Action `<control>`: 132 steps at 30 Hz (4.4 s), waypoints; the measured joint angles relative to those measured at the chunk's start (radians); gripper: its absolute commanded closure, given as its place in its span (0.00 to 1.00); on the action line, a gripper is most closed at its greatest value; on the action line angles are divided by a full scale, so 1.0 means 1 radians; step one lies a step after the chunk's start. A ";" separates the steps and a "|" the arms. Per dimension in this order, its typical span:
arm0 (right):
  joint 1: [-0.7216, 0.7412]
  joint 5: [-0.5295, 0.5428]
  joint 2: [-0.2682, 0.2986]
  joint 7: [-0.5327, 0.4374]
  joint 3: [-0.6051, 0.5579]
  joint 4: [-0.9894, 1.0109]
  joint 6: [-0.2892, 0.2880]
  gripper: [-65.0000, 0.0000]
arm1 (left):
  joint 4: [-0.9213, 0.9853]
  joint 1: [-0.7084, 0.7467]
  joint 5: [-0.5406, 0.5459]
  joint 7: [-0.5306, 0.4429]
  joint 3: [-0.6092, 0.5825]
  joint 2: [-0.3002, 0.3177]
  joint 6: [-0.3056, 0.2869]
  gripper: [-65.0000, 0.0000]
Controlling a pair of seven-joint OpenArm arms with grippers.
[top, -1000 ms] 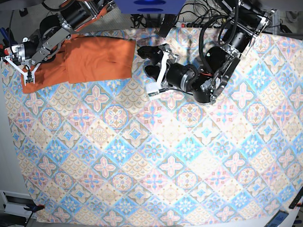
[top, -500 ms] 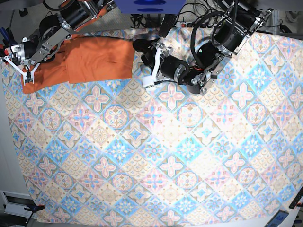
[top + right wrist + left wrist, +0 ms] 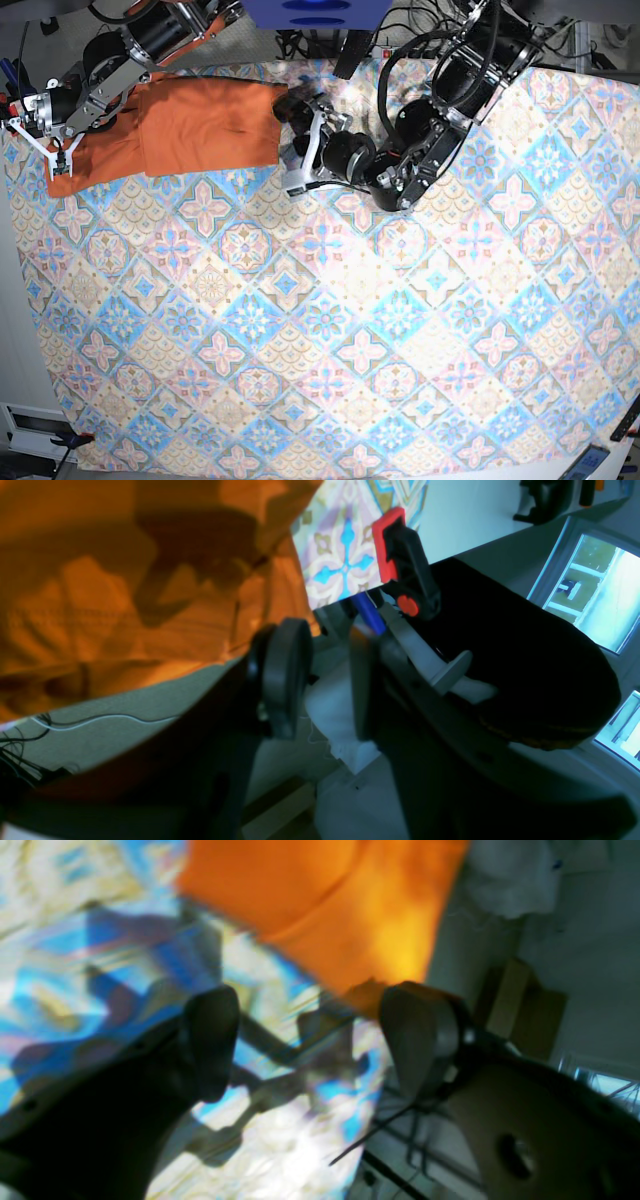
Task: Fold the T-shirt properly
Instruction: 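Release the shirt with the left gripper and press along its folded edge, then drag the shirt end with the left gripper to unroll it flat, then grasp the shirt end with the right gripper and push it inward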
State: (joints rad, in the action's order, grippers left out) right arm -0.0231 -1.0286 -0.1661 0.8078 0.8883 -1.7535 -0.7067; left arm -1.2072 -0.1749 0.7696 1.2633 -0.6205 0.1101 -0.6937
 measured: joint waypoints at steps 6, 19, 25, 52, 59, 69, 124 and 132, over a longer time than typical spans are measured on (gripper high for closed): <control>0.000 0.000 -0.001 0.000 -0.003 0.000 0.000 0.74 | 0.137 -0.073 -0.029 -0.128 -0.115 -0.061 -0.014 0.30; -0.002 -0.004 0.000 0.000 -0.003 0.000 0.000 0.74 | 0.235 -0.155 0.043 -0.218 -0.290 -0.078 -0.020 0.31; -0.002 -0.004 -0.001 0.000 -0.003 0.000 0.000 0.74 | 0.329 -0.177 0.032 -0.262 -0.312 -0.130 -0.018 0.56; -0.001 -0.004 0.000 0.000 0.002 0.000 0.000 0.74 | 0.278 -0.172 -0.006 -0.246 -0.167 -0.042 -0.011 0.88; 0.003 0.000 -0.003 0.007 0.002 -0.031 0.000 0.73 | 0.273 -0.199 0.028 -0.268 -0.156 0.066 -0.021 0.88; 0.030 0.000 -0.002 0.008 0.000 -0.056 0.000 0.73 | 0.264 -0.210 0.077 -0.300 -0.155 0.237 -0.048 0.88; 0.084 0.145 0.004 0.323 -0.570 -0.100 0.000 0.58 | -0.186 0.124 -0.037 -0.280 0.819 0.441 -0.002 0.35; 0.120 0.227 0.003 0.368 -0.598 -0.082 0.003 0.36 | -0.186 0.168 -0.209 -0.283 0.891 0.438 -0.002 0.35</control>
State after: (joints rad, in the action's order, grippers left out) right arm 0.0971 -0.8017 -0.1635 1.1759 0.2905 -1.8355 -0.7033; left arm -1.3933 -0.0071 0.5602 0.9798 0.2703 0.5480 -0.6960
